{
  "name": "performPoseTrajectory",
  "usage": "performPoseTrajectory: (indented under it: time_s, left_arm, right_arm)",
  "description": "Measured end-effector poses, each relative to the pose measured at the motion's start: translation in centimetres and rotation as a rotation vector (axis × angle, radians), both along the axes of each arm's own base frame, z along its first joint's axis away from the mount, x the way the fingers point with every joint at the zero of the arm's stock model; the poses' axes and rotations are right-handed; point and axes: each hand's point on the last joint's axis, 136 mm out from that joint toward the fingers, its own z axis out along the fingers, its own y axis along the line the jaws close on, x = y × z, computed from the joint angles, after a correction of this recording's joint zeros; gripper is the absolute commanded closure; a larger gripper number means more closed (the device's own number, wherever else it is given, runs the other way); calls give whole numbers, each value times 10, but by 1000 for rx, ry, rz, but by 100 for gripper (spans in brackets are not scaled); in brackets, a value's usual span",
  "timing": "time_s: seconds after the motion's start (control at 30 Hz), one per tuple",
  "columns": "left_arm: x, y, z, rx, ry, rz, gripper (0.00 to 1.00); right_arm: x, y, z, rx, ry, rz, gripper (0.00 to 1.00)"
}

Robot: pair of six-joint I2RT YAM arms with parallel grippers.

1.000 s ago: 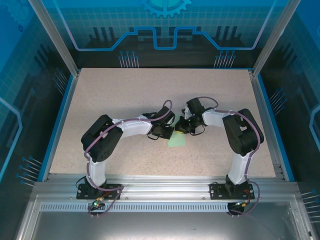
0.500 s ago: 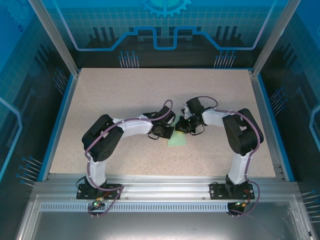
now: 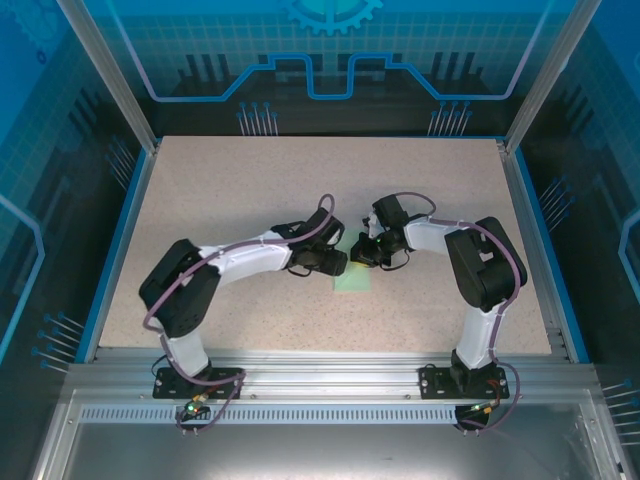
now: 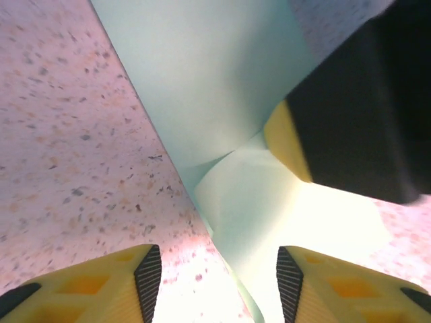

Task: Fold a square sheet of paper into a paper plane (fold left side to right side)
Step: Fold the triangle a second time at the center of the table.

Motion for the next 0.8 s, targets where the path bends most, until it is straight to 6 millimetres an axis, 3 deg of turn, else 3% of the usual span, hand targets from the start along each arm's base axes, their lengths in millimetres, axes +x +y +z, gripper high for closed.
performPoseTrajectory:
  time_s: [0.1, 0.2, 0.47, 0.63, 0.8]
  left_arm:
    - [-7, 0, 21, -60, -27, -9, 48]
    - [-18, -7, 25, -132, -2, -35, 49]
    - [-47, -36, -1, -208, 115, -105, 51]
    - [-51, -37, -23, -185, 164, -100, 52]
    - [-51, -37, -32, -174, 178, -96, 53]
  right_arm:
    - [0, 0, 0, 0, 0, 0, 91]
    - [0, 0, 0, 0, 0, 0, 91]
    - [0, 0, 0, 0, 0, 0, 91]
    - [0, 0, 0, 0, 0, 0, 91]
    - [0, 0, 0, 0, 0, 0, 91]
